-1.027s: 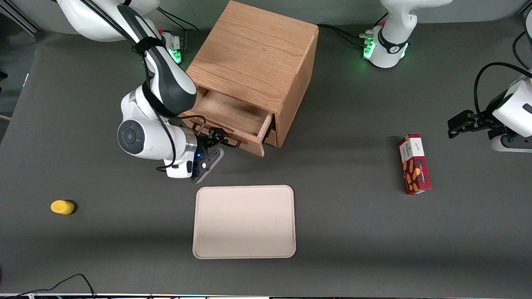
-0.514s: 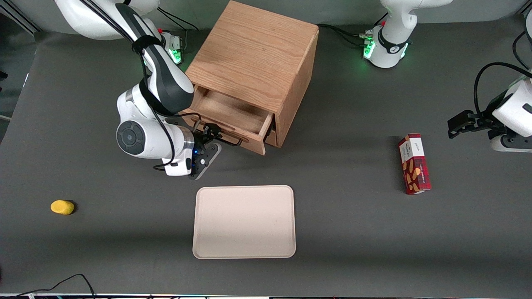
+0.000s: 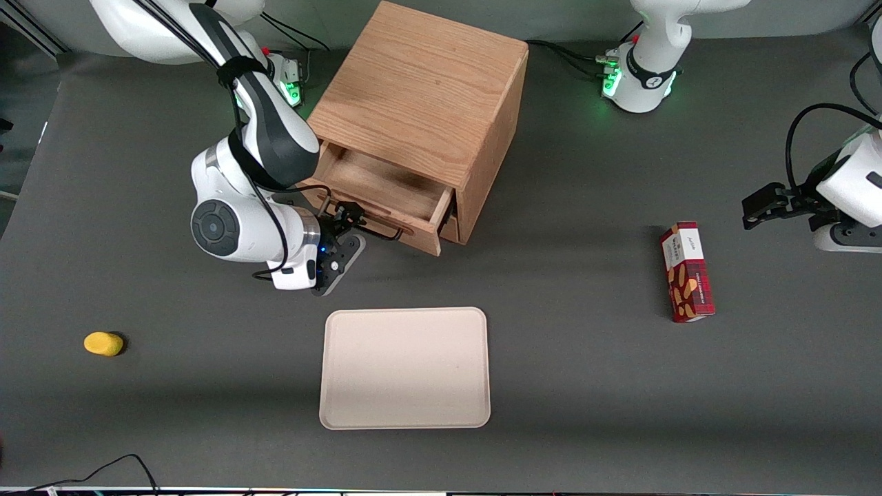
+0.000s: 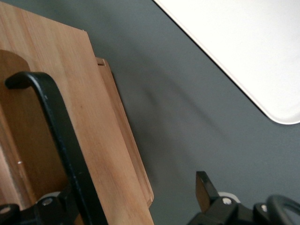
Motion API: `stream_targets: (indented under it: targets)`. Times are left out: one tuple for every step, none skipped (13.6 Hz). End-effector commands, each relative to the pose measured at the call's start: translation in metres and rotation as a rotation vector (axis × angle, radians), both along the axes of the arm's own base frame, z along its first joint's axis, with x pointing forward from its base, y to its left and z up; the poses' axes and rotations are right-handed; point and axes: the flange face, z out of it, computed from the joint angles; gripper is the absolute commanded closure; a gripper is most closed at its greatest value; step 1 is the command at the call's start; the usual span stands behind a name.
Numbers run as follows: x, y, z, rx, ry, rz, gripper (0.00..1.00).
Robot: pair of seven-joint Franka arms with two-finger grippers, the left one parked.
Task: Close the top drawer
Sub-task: 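Keep pushing the drawer with the right gripper until flush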
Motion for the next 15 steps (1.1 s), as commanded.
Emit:
stream_targets:
  targets:
    - [-0.021,0.004,0.009,-0.021,0.018,-0.009,0.0]
    - [-0.023,0.005,0.009,-0.025,0.022,-0.021,0.0]
    - [-0.028,0.013,0.01,-0.024,0.026,-0.018,0.0]
    - [-0.03,0.014,0.009,-0.027,0.03,-0.024,0.0]
    - [-0.031,0.014,0.008,-0.027,0.029,-0.026,0.0]
    - [-0.033,0.013,0.008,-0.028,0.03,-0.028,0.0]
    - [-0.035,0.013,0.007,-0.032,0.035,-0.031,0.0]
    - [-0.04,0.017,0.009,-0.035,0.036,-0.038,0.0]
    - [-0.045,0.022,0.008,-0.04,0.038,-0.053,0.0]
    - [-0.048,0.025,0.01,-0.042,0.033,-0.063,0.0]
    - [-0.05,0.028,0.009,-0.045,0.037,-0.071,0.0]
    - [-0.053,0.031,0.009,-0.052,0.04,-0.087,0.0]
    - [-0.059,0.038,0.01,-0.053,0.044,-0.091,0.0]
    - [-0.06,0.039,0.01,-0.056,0.042,-0.1,0.0]
    - [-0.06,0.039,0.01,-0.057,0.044,-0.105,0.0]
